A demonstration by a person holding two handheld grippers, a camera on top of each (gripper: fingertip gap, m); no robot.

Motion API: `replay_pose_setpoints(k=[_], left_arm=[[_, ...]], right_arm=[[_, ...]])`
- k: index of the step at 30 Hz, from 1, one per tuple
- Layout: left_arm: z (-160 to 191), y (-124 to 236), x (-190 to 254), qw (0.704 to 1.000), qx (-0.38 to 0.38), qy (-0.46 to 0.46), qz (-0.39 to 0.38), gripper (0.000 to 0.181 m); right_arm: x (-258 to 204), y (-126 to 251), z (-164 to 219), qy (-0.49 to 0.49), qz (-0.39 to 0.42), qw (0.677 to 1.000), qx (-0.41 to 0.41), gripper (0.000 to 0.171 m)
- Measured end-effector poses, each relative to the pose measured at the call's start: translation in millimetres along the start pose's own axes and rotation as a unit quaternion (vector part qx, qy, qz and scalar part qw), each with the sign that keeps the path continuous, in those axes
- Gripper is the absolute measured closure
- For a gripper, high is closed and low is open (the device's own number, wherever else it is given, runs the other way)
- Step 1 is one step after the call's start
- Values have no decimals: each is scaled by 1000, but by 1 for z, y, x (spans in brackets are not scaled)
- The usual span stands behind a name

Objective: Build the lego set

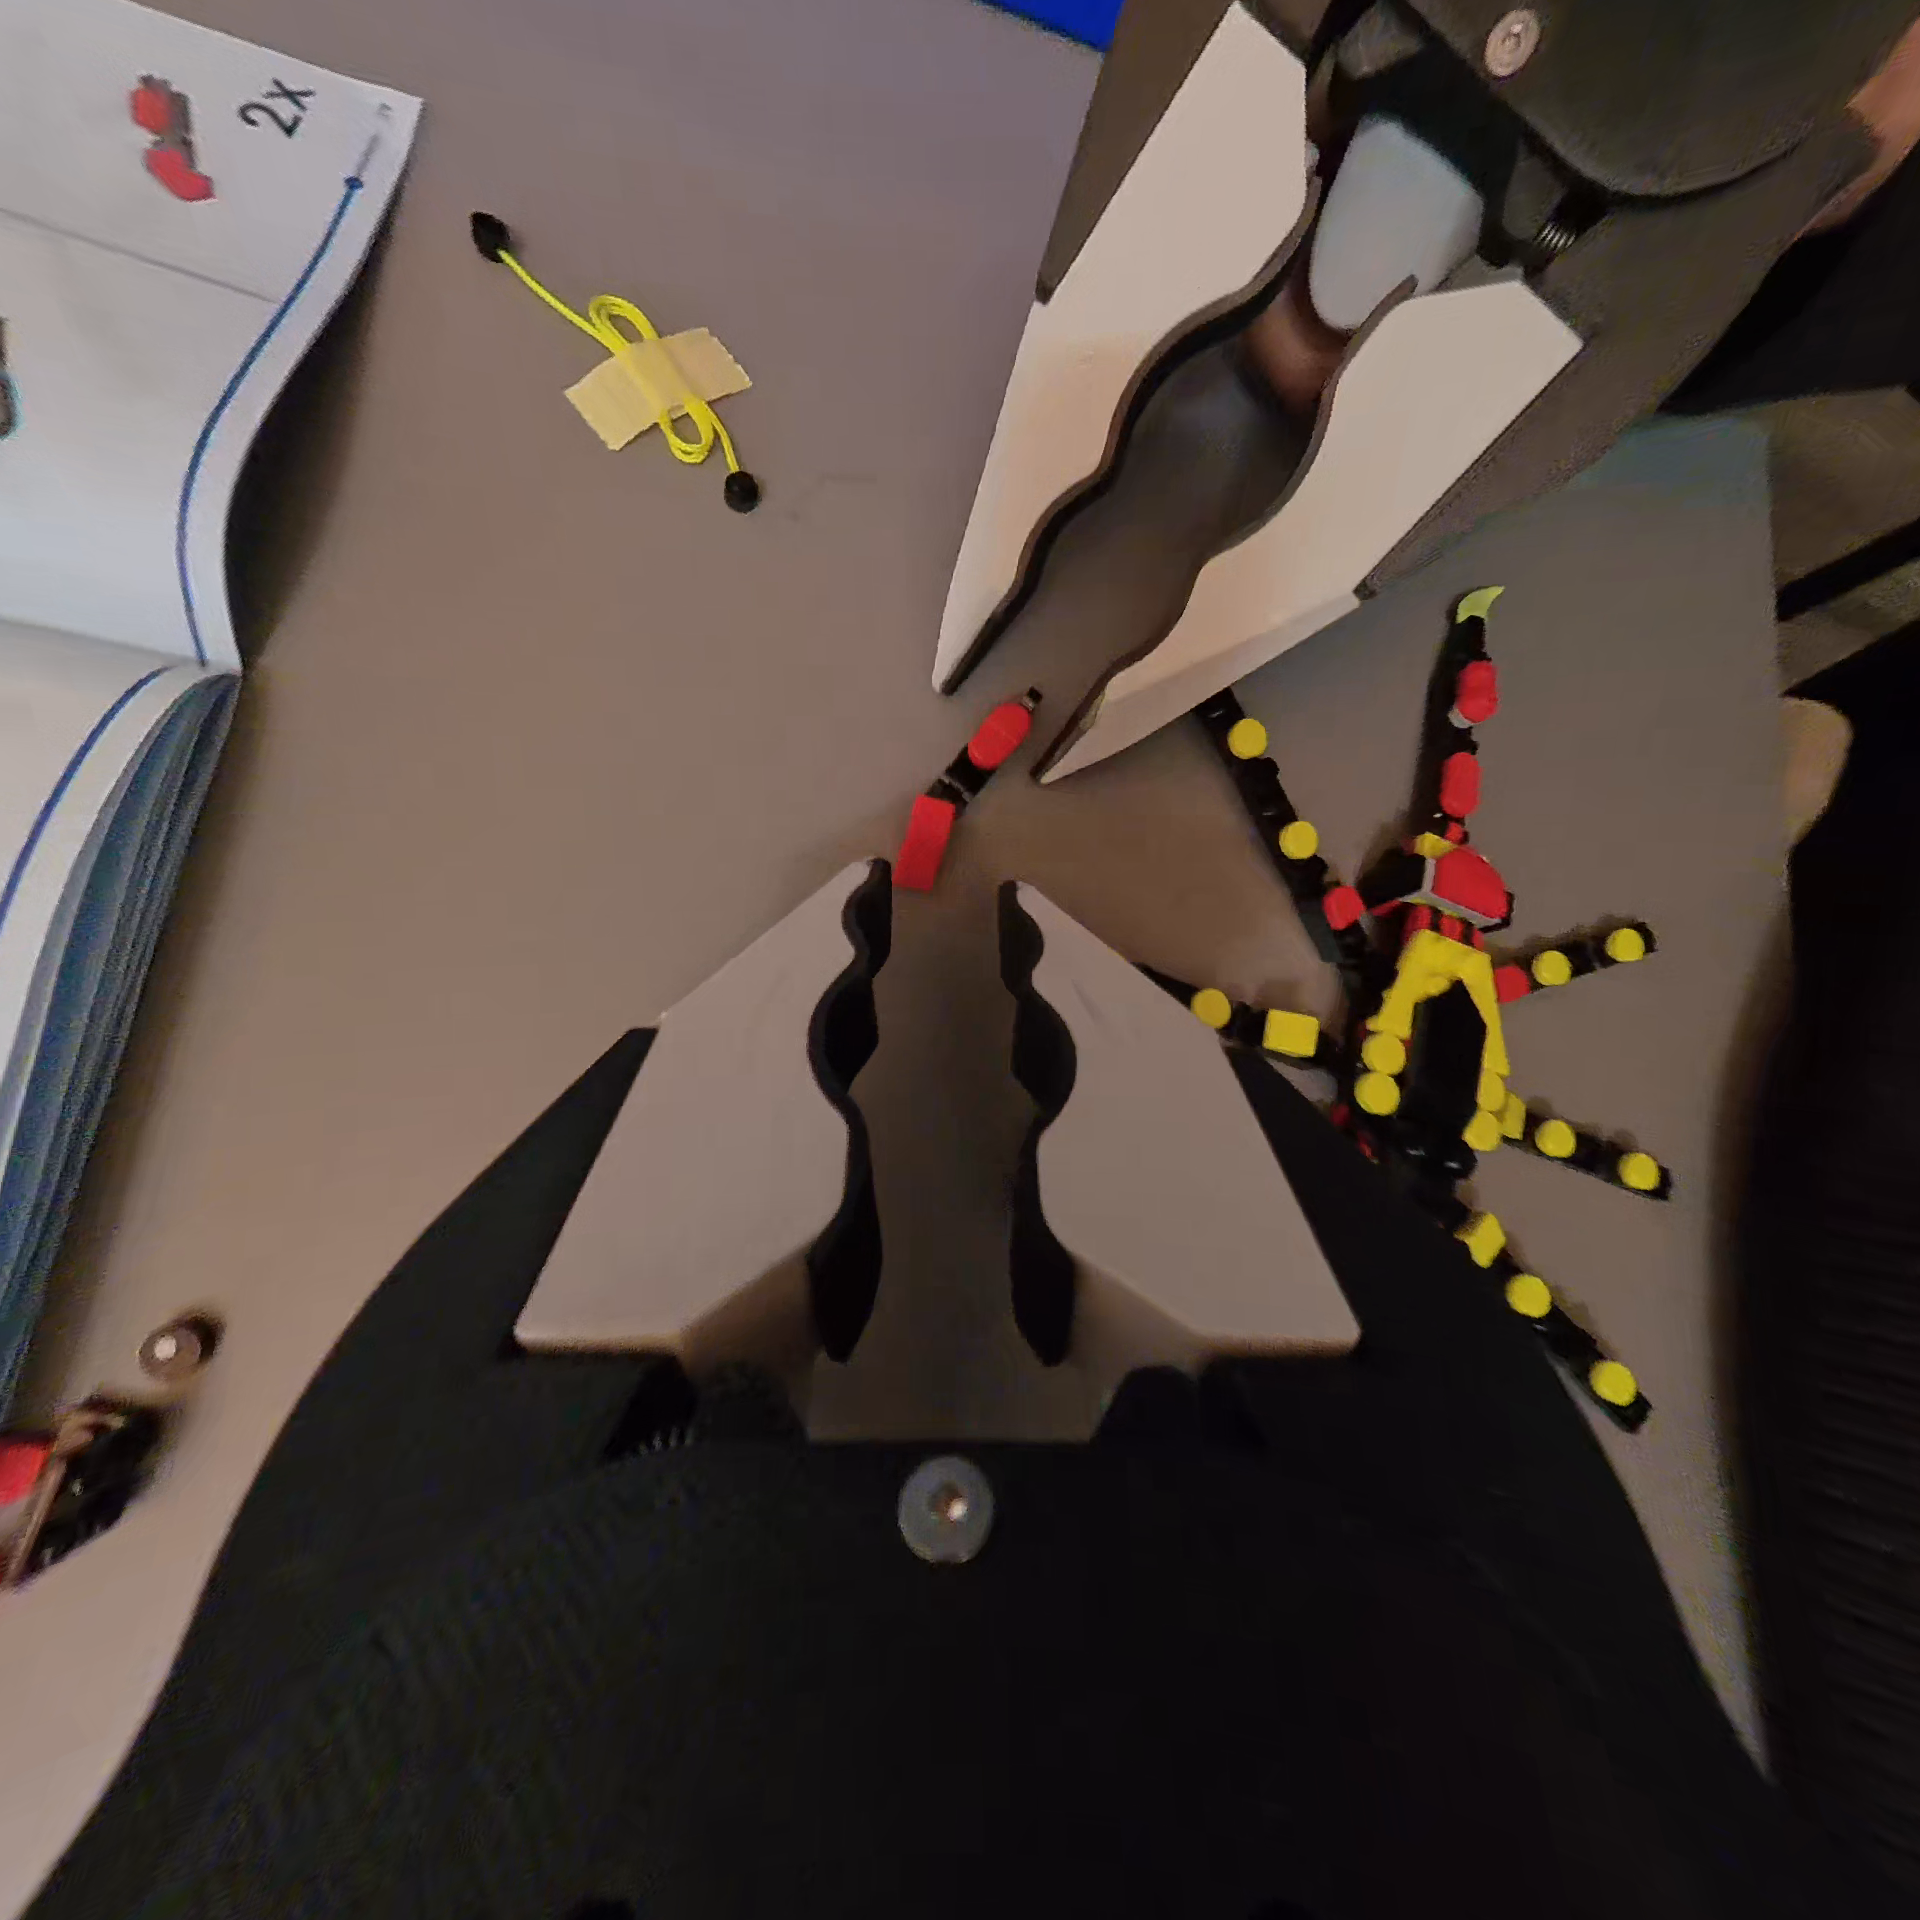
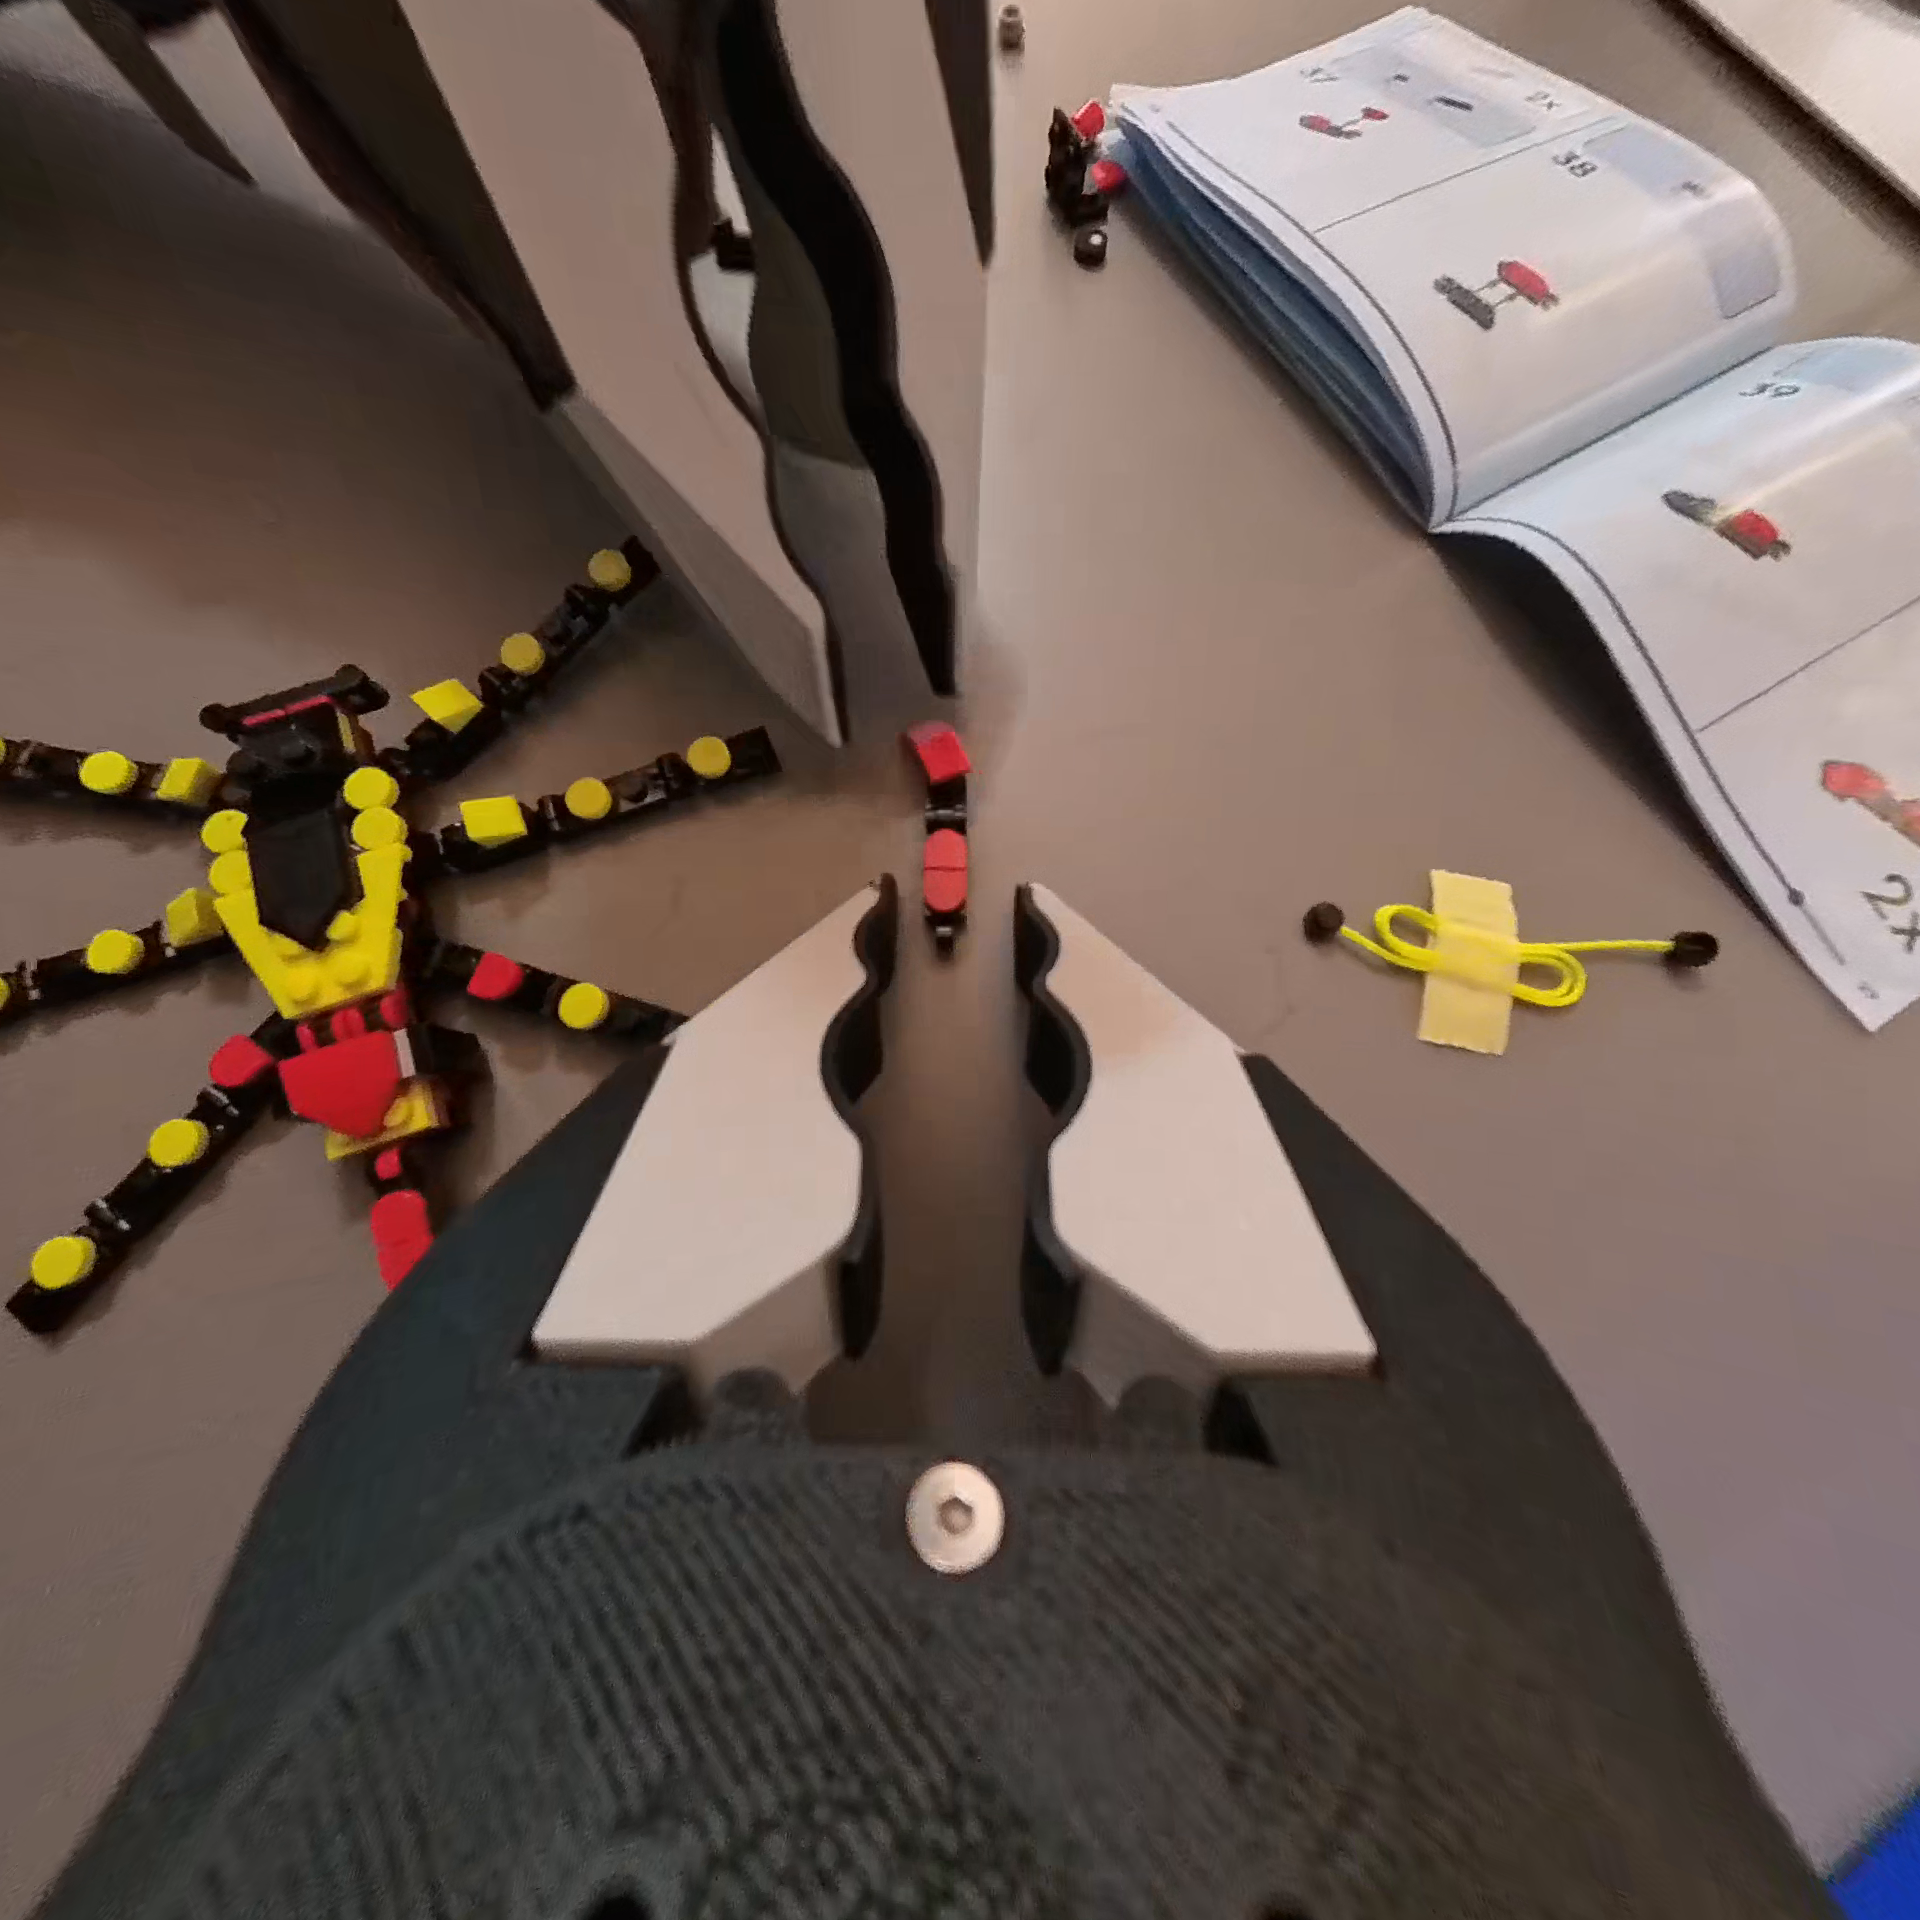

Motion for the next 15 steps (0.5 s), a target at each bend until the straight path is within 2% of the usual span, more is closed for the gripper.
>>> replay_pose_setpoints(k=[4, 6, 15], left_arm=[[0, -8, -6, 999, -8, -20, -28, 170], [0, -7, -7, 999, -6, -25, -35, 175], [1, -5, -11, 998, -8, -36, -44, 176]], right_arm=[[-3, -3, -3, 24, -19, 1000, 2, 165], [-3, -4, -4, 32, -24, 999, 2, 165], [0, -8, -8, 55, -45, 997, 5, 165]])
Point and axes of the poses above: each gripper's, where its closed fingertips meet, y back along the fingers, z out of its underside, x = y × z across the jaws, the point moved 1 cm from there along y, back along the fingers, and after that the axes turned 1 degree about z, right-handed, at the moved point
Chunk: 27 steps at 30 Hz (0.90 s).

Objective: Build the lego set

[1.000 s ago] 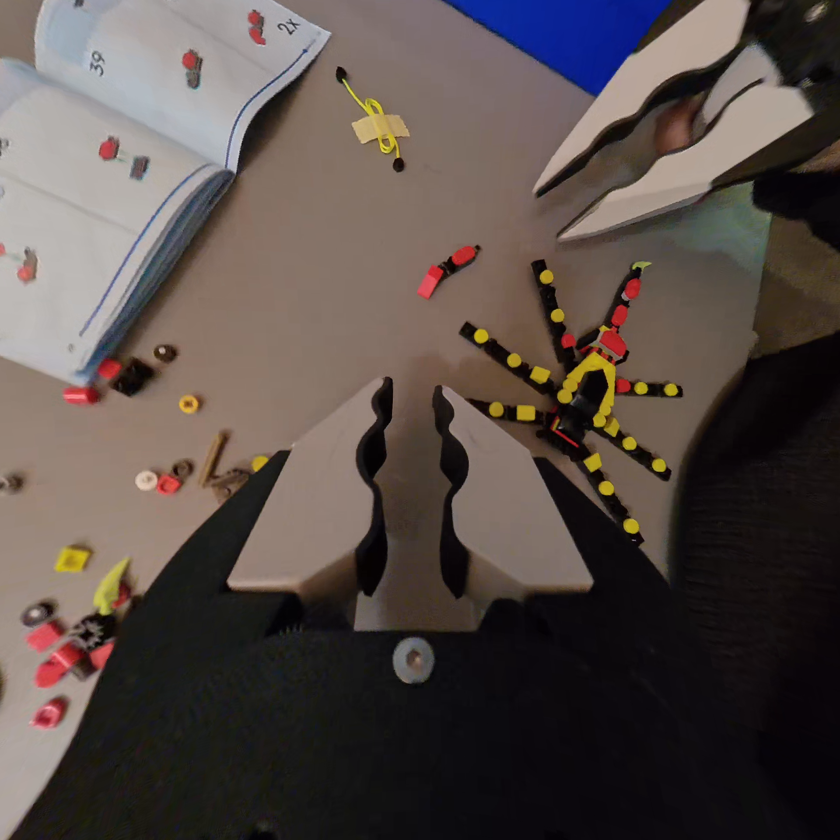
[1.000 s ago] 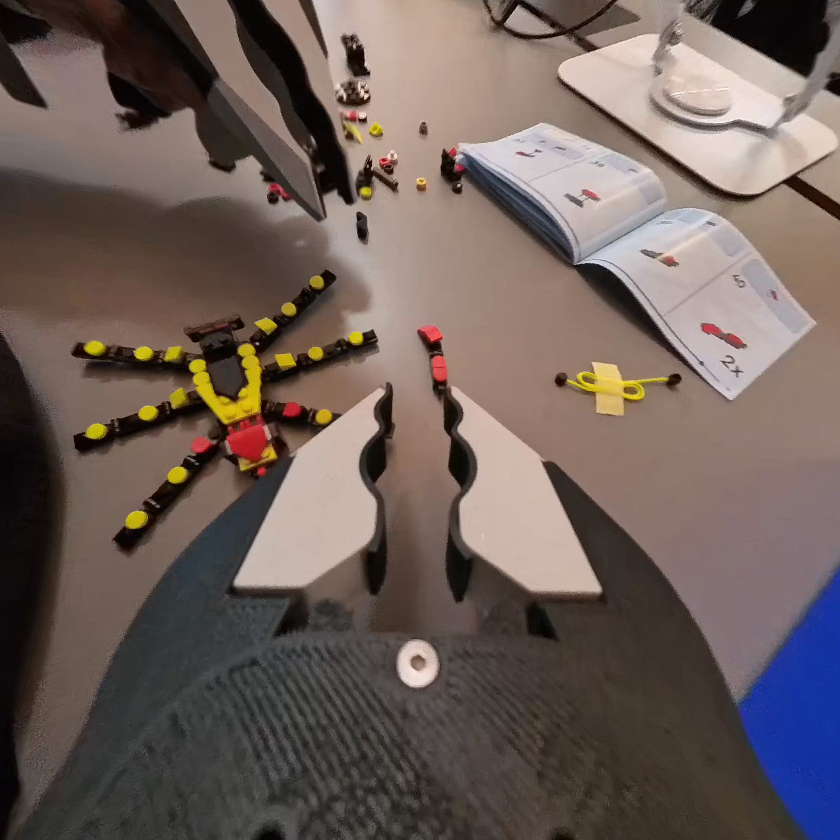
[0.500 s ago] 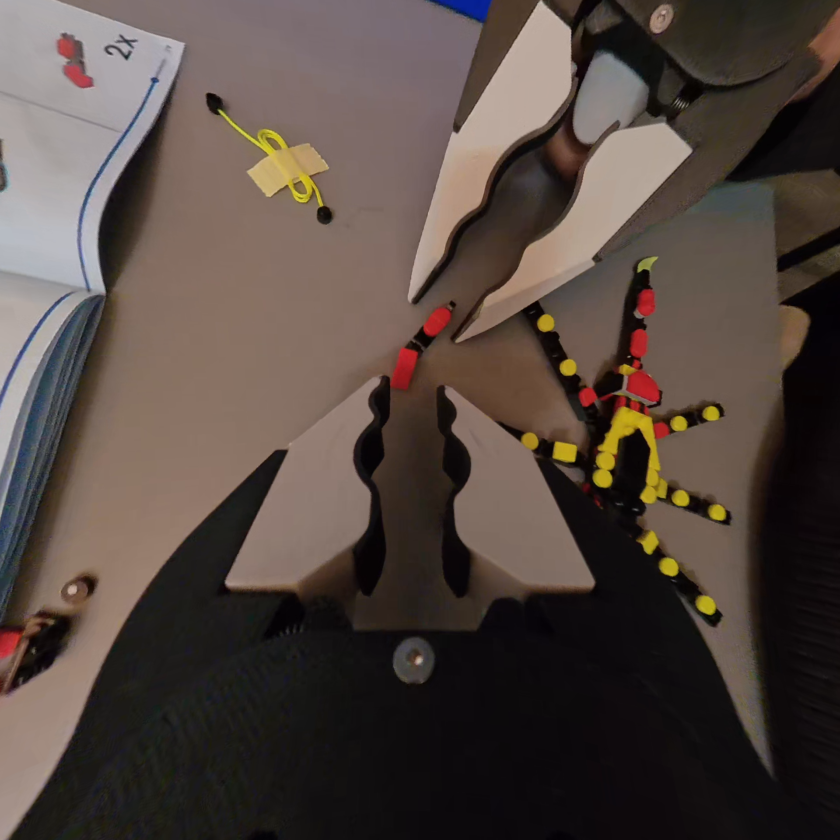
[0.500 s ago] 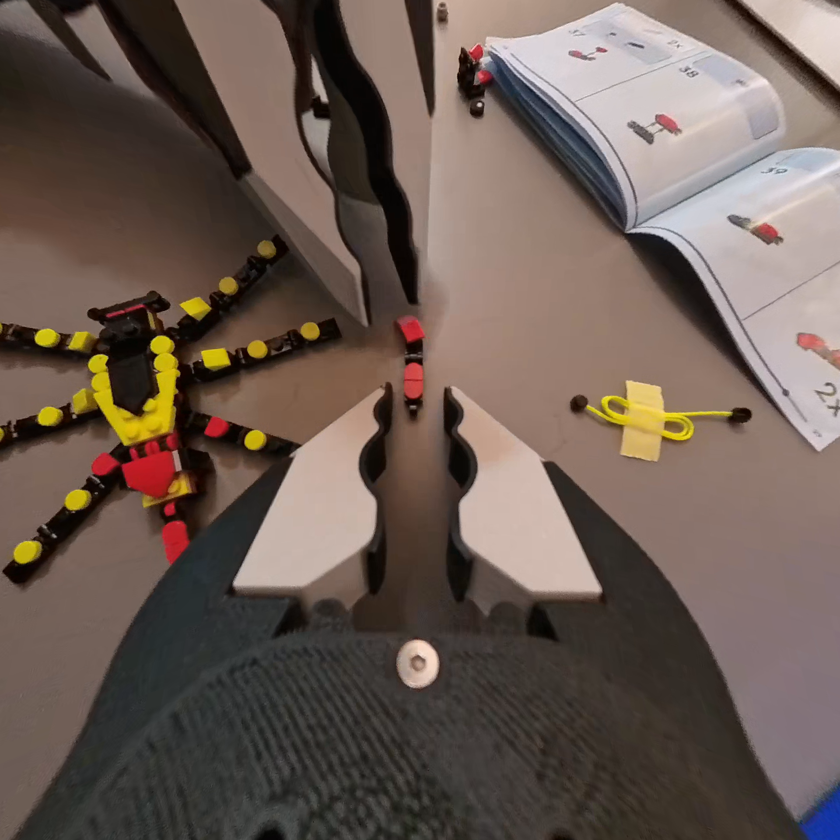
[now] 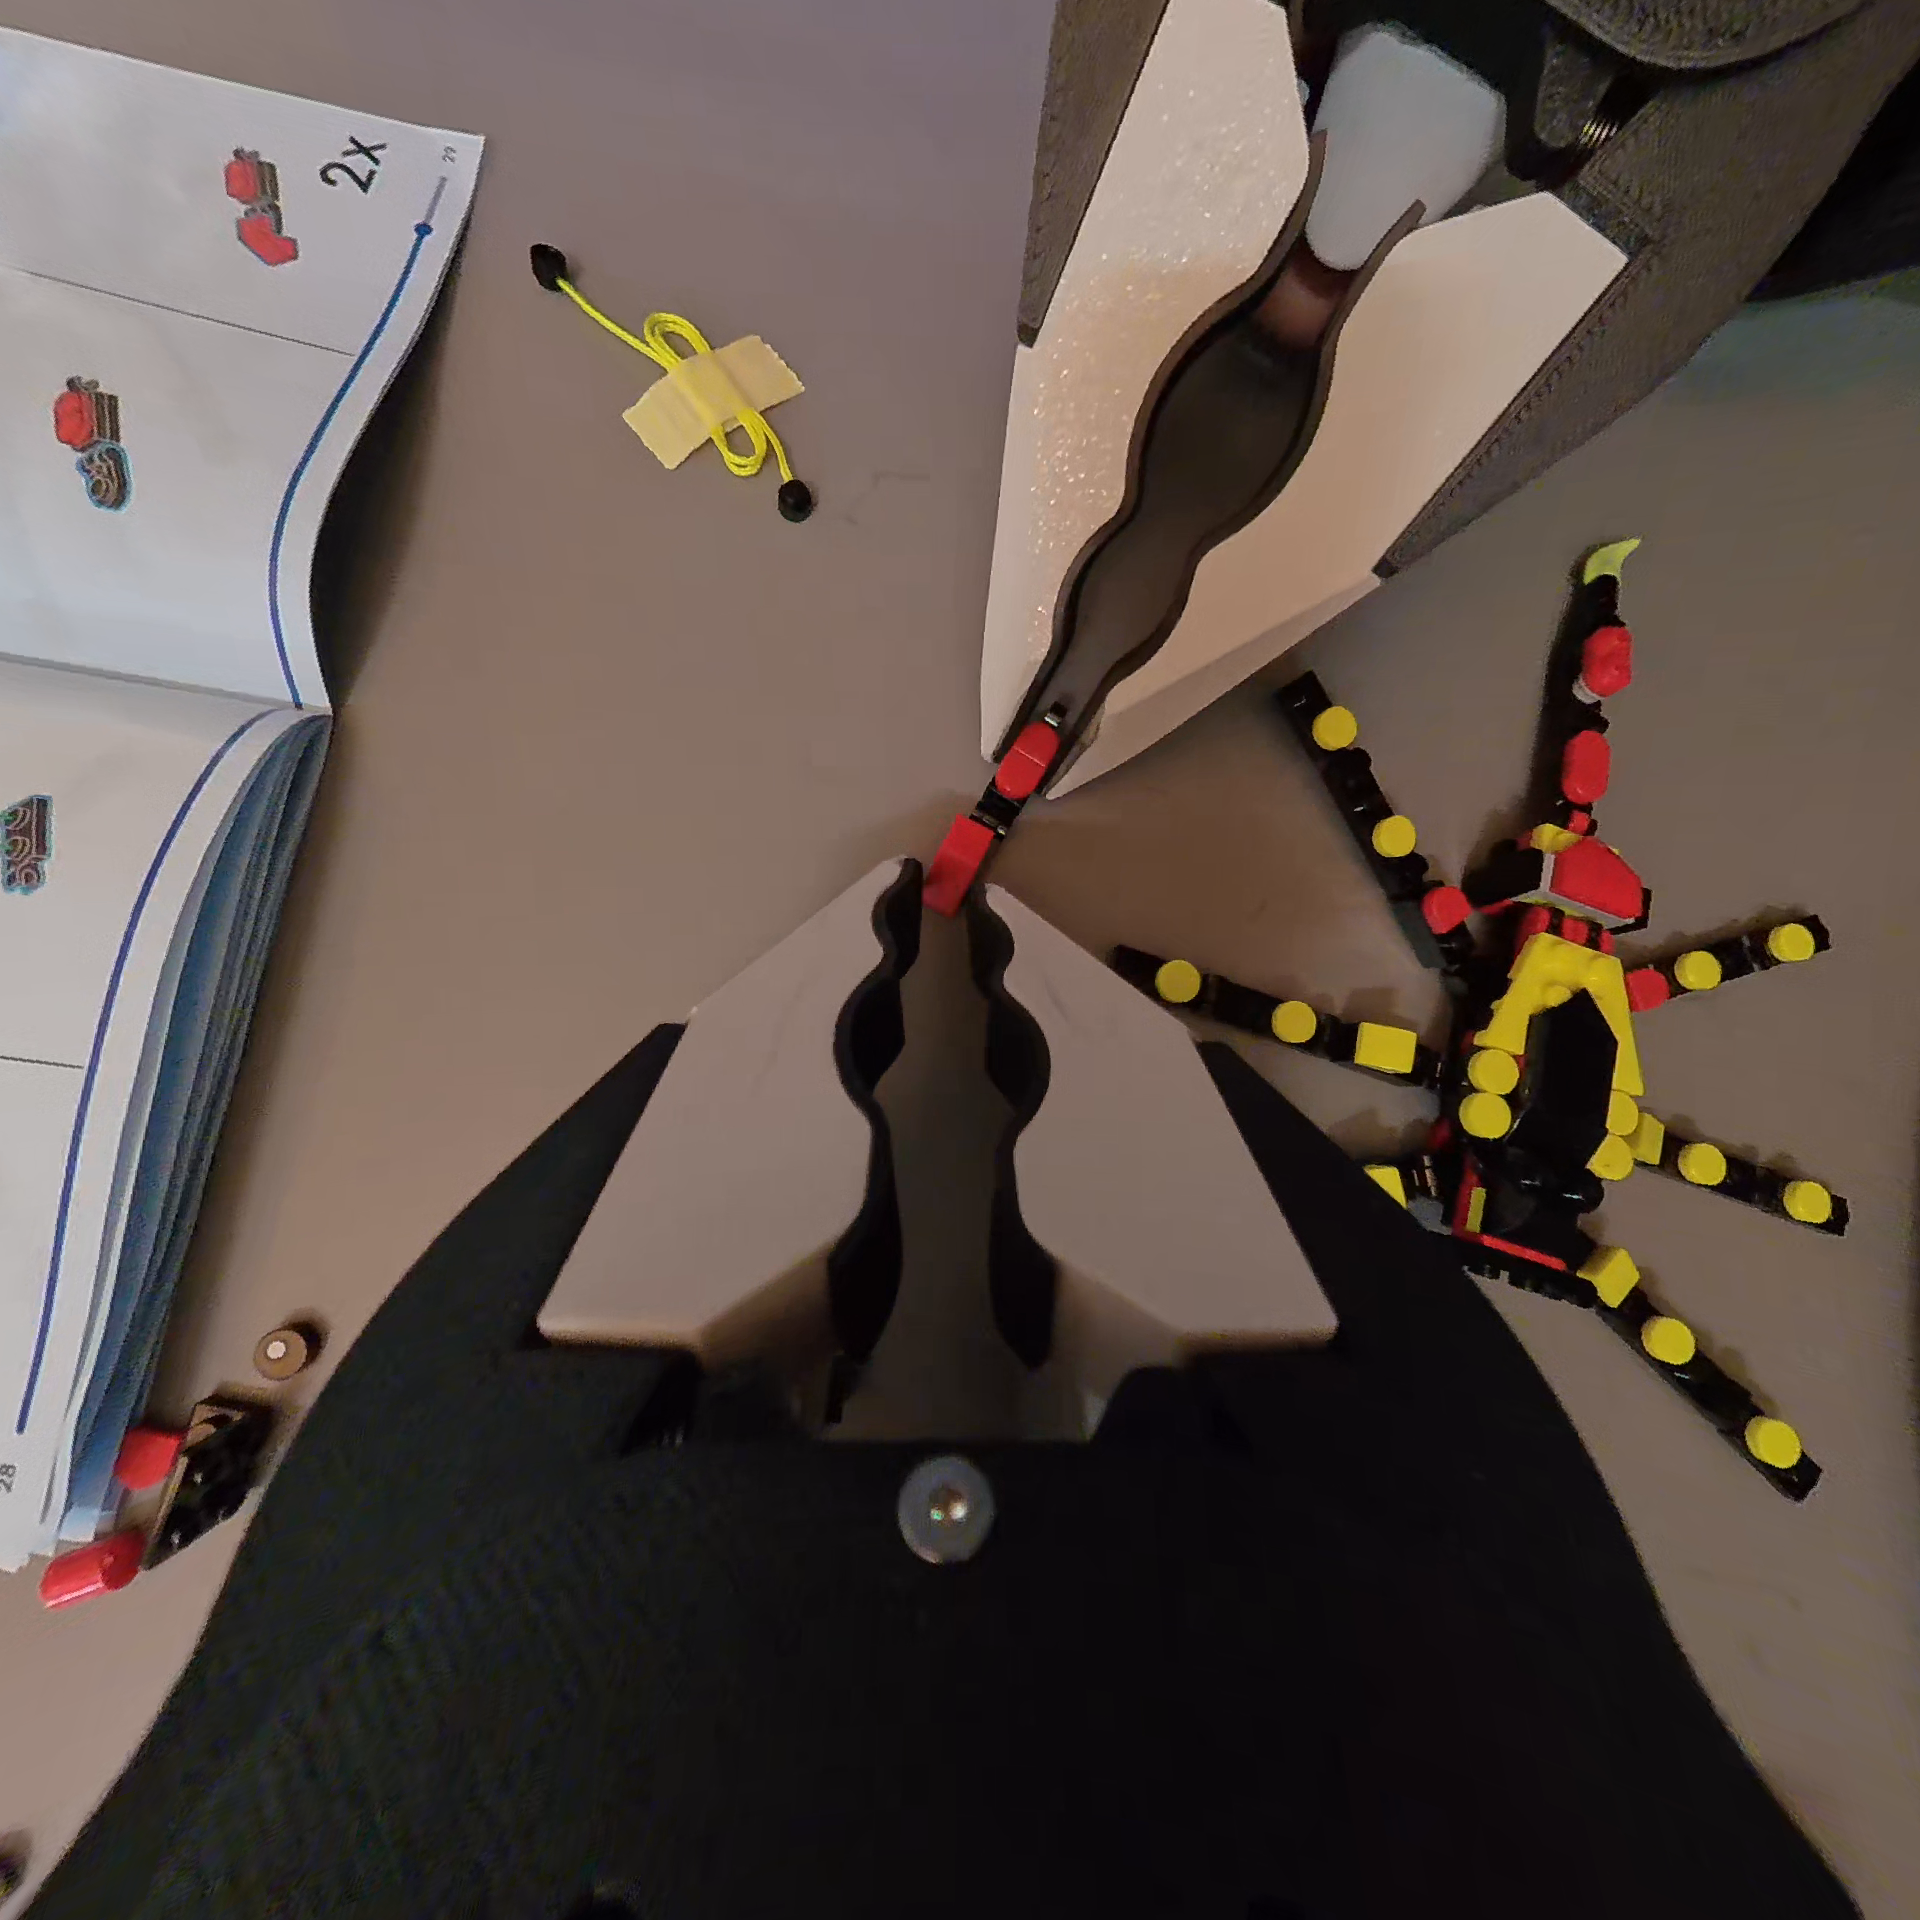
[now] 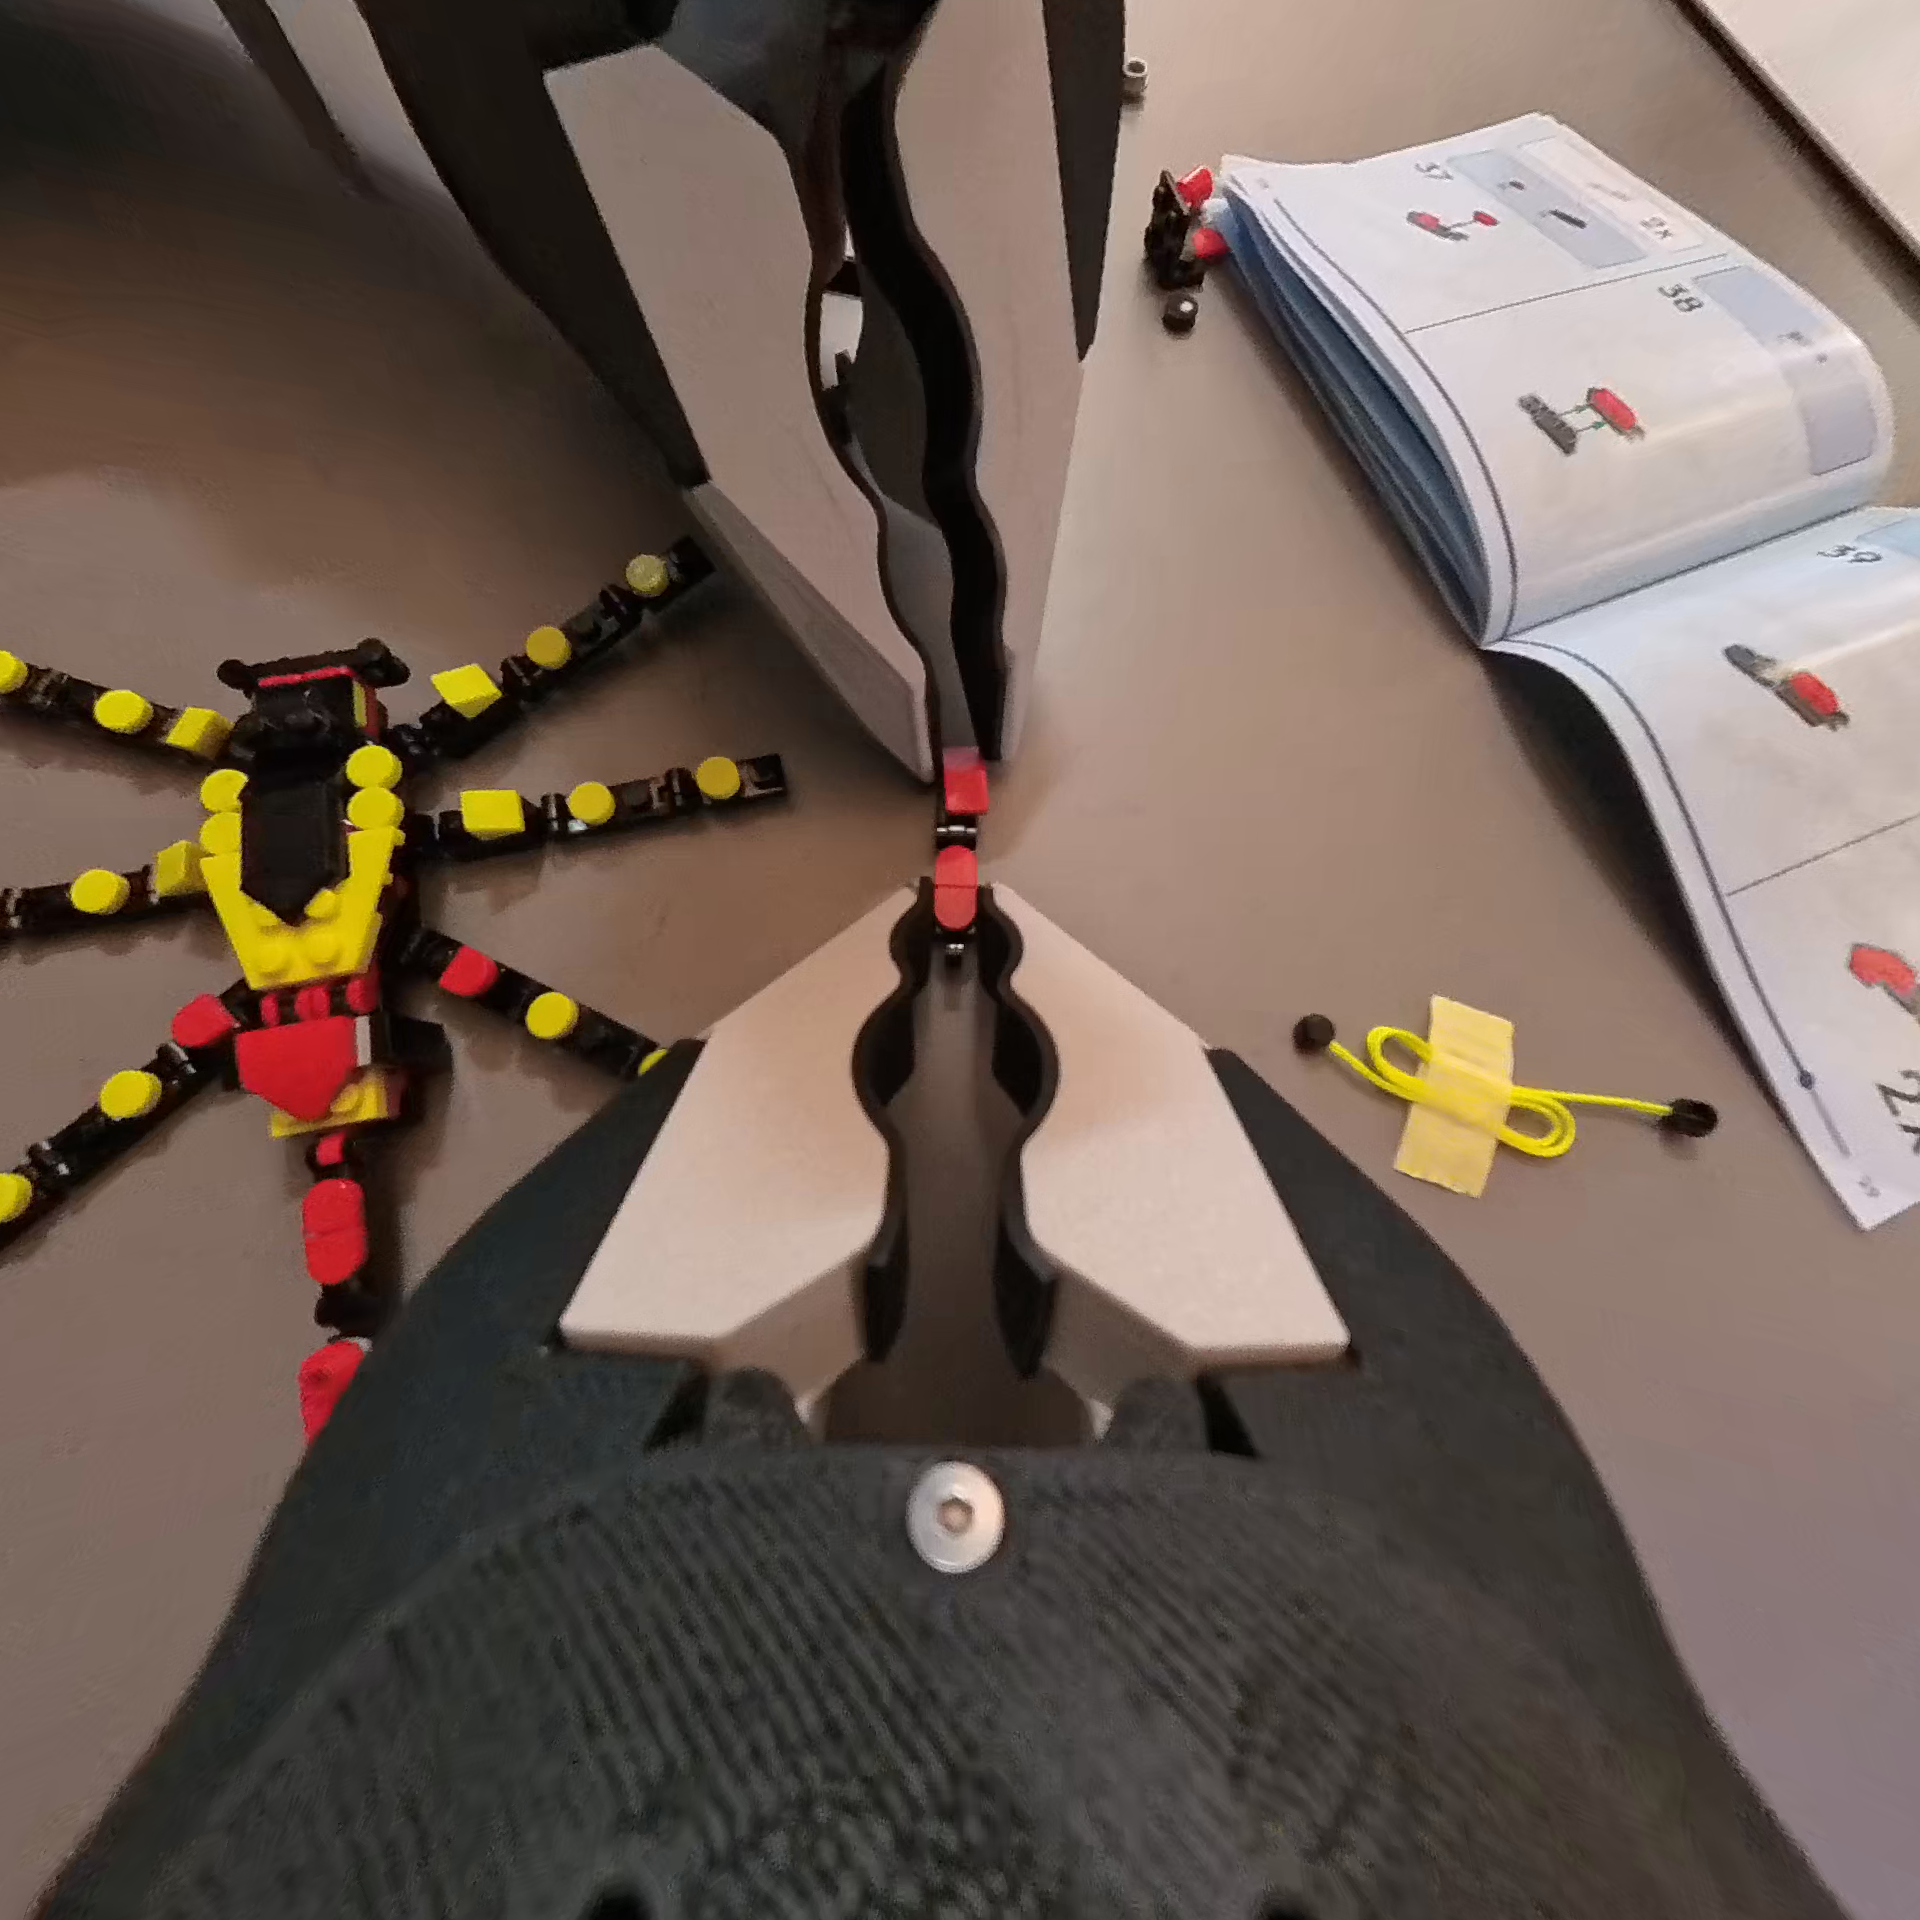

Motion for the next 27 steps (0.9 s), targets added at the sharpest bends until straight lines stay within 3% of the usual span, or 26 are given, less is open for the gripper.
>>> replay_pose_setpoints(k=[6, 9, 15, 27], left_arm=[[1, 0, 1, 1000, -4, 0, 4, 174], [0, 0, 2, 1000, -2, 1, 5, 172], [-2, 0, 2, 1000, 5, -6, 4, 169], [-1, -1, 4, 1000, 13, -9, 19, 175]], right_arm=[[1, -1, -1, 1, 0, 1000, 5, 165], [0, 0, -2, 2, 0, 1000, 2, 152], [-1, -2, -6, 7, 8, 1000, 4, 147], [-2, -10, -8, 2, 9, 1000, 4, 165]])
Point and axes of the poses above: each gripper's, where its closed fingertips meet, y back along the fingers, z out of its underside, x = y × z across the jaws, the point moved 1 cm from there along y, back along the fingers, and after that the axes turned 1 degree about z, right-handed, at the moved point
